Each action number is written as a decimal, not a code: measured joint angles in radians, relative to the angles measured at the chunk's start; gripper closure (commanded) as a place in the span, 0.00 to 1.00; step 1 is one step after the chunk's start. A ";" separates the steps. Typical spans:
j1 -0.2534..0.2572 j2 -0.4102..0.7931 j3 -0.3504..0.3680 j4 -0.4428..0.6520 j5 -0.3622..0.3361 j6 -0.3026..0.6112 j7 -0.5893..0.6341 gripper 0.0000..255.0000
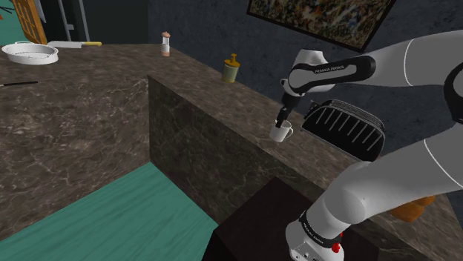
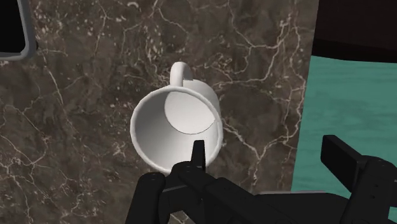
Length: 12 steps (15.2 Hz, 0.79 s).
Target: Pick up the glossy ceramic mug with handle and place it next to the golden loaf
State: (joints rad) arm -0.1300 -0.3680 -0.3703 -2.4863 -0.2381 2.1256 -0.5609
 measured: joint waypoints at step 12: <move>-0.007 0.174 -0.067 -0.013 0.010 0.189 -0.073 0.00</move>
State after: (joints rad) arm -0.1374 -0.1939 -0.4373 -2.4998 -0.2282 2.3144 -0.6343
